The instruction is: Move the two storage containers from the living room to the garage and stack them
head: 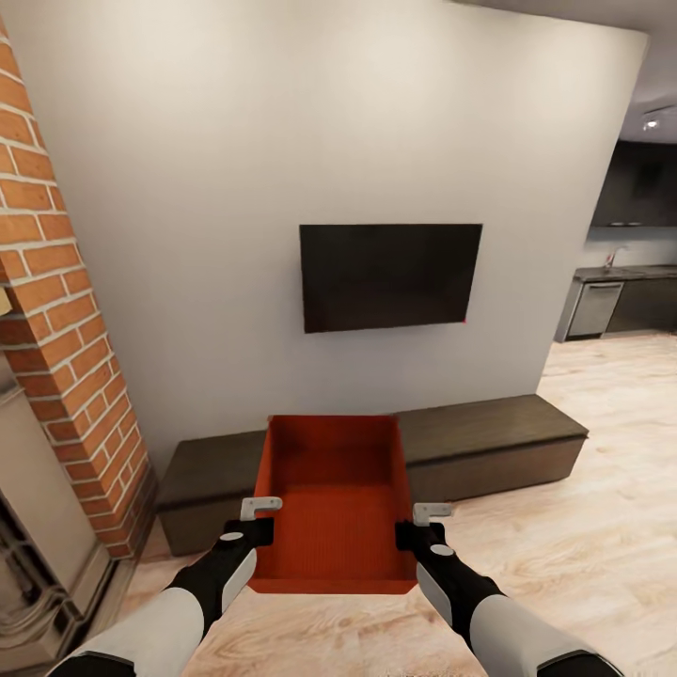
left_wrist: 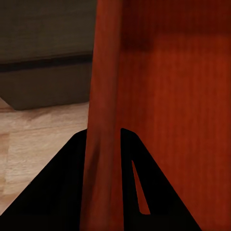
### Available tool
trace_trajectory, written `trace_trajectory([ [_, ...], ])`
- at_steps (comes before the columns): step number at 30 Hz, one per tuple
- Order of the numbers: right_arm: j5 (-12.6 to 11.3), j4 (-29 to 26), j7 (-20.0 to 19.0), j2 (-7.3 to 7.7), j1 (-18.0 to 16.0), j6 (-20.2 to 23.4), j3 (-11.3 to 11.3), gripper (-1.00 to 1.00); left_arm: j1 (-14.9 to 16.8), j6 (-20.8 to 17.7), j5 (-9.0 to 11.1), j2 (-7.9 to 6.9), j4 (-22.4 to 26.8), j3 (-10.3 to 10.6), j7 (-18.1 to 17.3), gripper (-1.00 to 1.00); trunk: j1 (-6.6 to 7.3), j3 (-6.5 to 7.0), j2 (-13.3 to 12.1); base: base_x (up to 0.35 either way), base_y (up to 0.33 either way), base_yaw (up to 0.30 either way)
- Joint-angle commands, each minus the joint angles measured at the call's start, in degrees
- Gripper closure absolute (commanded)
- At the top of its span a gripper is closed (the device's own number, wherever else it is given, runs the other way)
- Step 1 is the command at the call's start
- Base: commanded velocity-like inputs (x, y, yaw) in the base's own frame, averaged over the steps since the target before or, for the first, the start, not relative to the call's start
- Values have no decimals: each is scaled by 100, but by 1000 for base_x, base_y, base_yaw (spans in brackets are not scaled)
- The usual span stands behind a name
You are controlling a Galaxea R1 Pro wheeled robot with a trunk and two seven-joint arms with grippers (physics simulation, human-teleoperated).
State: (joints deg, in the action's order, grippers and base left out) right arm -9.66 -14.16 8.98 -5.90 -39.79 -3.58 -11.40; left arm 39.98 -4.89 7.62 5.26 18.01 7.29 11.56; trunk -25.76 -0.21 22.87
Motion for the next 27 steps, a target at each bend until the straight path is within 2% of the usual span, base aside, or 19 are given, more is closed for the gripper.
trace_trajectory([
  [1,-80,80,253,18,-2,-35,111,100,1,-39,47,-7,80,-413,40,100,-2,-2,5,0,0,-244],
  [27,-80,80,253,17,-2,-38,111,100,1,-39,47,-4,73,-412,40,100,-2,-2,5,0,0,-244],
])
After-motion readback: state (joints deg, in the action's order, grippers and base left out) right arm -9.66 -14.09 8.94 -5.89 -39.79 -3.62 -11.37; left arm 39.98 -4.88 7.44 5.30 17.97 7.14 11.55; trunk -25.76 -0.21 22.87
